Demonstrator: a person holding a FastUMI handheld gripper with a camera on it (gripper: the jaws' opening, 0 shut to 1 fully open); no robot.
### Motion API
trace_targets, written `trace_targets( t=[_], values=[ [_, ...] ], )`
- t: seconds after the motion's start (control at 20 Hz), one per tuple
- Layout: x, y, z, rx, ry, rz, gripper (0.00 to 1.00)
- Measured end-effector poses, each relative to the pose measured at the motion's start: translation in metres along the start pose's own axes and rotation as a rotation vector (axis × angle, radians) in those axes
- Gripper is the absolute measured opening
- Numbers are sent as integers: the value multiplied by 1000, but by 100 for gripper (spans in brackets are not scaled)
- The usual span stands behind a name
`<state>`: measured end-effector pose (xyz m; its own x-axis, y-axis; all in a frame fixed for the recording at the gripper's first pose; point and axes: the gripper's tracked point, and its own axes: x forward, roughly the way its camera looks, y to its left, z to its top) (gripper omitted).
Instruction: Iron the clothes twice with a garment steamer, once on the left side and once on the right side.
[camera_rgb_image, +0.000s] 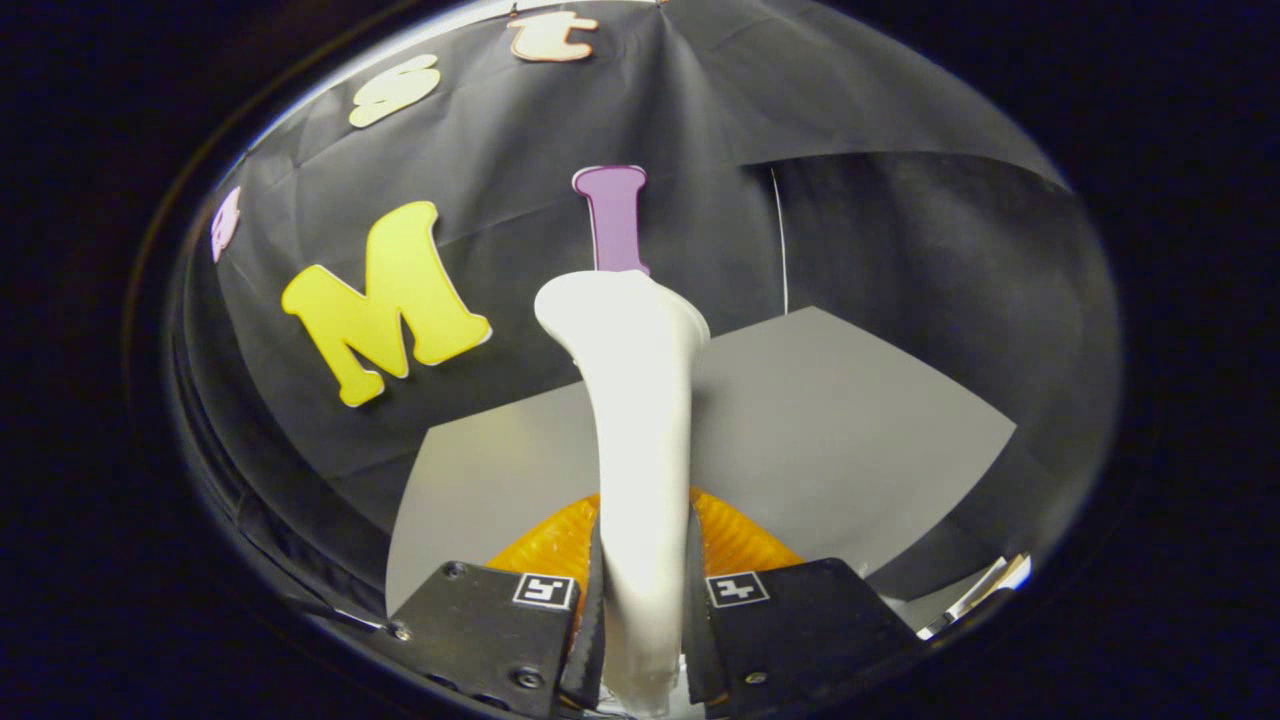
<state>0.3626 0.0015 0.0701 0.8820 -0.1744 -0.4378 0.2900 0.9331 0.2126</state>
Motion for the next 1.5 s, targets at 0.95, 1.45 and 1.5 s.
trace_targets(
  t=[0.95,1.45,1.5],
  values=[
    [-204,91,-75,-111,-306,131,34],
    [-254,172,-102,-175,-405,211,34],
    [-256,182,-99,-180,-423,218,34]
  ],
)
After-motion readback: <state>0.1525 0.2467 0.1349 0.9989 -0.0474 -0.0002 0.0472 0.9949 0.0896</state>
